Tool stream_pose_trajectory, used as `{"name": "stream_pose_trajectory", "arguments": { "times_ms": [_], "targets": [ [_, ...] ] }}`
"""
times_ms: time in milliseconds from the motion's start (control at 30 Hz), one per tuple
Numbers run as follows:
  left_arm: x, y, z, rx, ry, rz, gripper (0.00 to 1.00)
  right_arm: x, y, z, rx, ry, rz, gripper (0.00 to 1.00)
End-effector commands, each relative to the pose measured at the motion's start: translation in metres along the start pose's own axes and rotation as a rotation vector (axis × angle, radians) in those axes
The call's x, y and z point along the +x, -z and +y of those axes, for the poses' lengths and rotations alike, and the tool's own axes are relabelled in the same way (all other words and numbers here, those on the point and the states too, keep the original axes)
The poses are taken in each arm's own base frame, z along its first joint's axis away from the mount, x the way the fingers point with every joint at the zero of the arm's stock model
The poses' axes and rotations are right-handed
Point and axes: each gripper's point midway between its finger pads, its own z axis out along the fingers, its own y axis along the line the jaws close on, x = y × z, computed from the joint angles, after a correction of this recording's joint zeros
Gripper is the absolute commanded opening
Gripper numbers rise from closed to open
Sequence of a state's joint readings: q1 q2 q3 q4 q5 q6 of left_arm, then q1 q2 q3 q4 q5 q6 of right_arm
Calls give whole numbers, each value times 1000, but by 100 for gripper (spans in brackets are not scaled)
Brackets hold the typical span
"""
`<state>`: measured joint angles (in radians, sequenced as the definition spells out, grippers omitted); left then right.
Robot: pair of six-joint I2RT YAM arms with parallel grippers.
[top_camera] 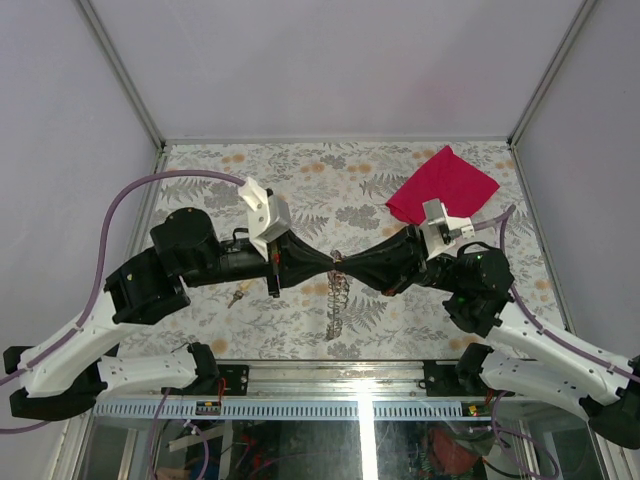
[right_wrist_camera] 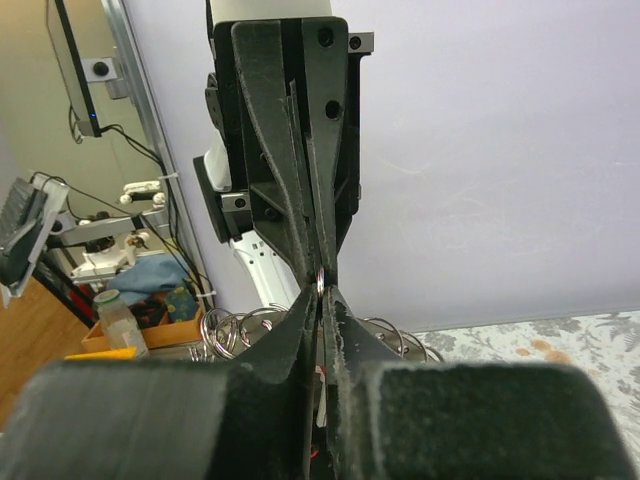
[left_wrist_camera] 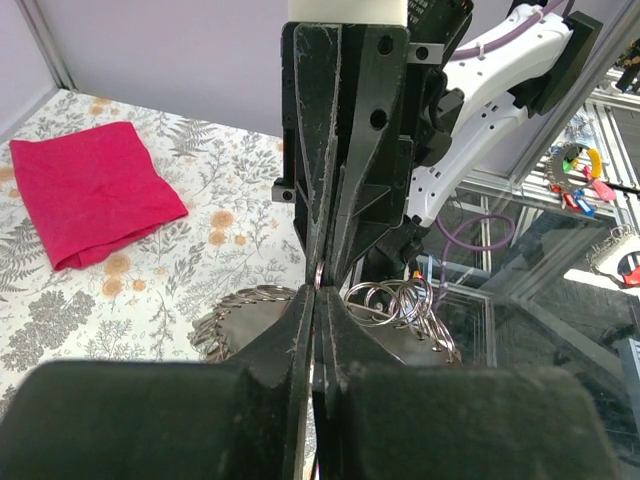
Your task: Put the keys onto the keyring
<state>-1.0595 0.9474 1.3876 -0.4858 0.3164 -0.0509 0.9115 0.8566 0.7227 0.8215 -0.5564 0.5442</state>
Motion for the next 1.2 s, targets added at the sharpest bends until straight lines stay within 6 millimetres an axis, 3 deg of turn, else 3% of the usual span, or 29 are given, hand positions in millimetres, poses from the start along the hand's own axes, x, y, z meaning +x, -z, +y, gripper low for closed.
{"name": "stream_pose_trajectory", "arguments": {
  "times_ms": [0,167,533,633,900,1167],
  "targets": [
    [-10,-1,-3,13,-16,13,0,-20,5,6,22,107,-16,11],
    [0,2,2,-12,-19,80,0,-18,13,5,56,151,41,25],
    [31,-5,21,-101,19,246,0,-22,34,-14,228,233,95,32],
    [48,-9,34,-158,30,338,0,-24,41,-18,269,253,94,33],
    [116,-17,76,-353,62,664,0,-37,59,-21,348,306,51,32],
    [175,-22,89,-387,91,904,0,-34,69,-21,373,316,69,32]
  ]
}}
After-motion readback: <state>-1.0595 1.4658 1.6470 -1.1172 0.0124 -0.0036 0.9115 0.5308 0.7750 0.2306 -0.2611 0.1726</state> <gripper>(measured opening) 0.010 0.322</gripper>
